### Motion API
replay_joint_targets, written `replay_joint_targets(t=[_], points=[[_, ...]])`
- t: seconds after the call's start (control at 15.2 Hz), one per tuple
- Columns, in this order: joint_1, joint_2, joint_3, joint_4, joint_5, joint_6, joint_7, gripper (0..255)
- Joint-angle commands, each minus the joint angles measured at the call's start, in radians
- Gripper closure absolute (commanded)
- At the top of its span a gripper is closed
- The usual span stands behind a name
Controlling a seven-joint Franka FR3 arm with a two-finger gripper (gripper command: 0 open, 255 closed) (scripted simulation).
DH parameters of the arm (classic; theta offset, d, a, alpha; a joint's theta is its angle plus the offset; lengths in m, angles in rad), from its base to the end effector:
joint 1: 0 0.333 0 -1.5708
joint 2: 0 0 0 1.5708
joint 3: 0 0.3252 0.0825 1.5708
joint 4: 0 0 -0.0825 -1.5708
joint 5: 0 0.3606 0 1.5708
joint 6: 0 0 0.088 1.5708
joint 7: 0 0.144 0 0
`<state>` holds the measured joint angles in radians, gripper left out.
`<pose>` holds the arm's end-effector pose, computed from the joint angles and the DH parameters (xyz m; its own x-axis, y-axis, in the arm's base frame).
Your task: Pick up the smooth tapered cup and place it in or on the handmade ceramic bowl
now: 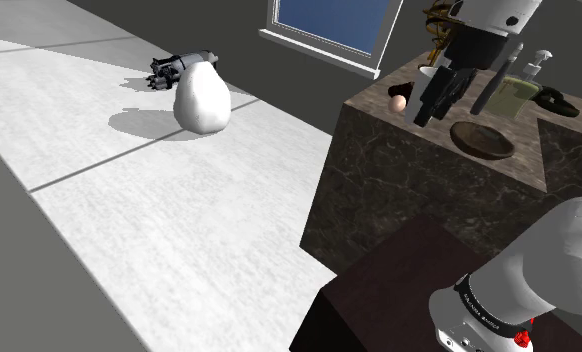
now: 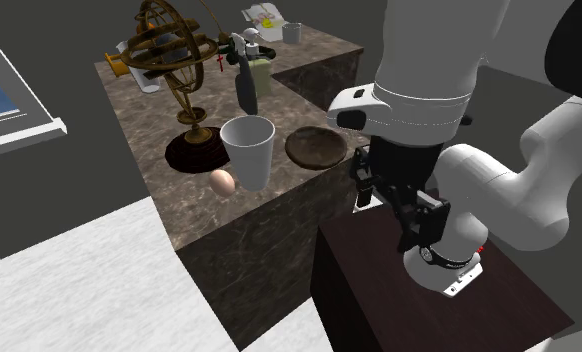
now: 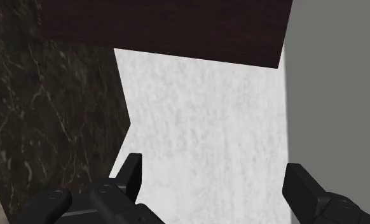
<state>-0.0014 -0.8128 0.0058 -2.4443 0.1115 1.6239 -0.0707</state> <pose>0.2724 0.0170 0.5331 0.9978 0.0669 -0.0003 0.0665 -0.9920 -0.1072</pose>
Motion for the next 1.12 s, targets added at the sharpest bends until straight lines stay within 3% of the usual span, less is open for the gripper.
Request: replay_joint_targets(t=[0.0, 1.06], points=[[0.000, 0.000, 0.000, 0.000, 0.000, 0.000, 0.000, 0], [-0.124, 0.362, -0.166, 0.267, -0.260, 0.152, -0.215, 0]])
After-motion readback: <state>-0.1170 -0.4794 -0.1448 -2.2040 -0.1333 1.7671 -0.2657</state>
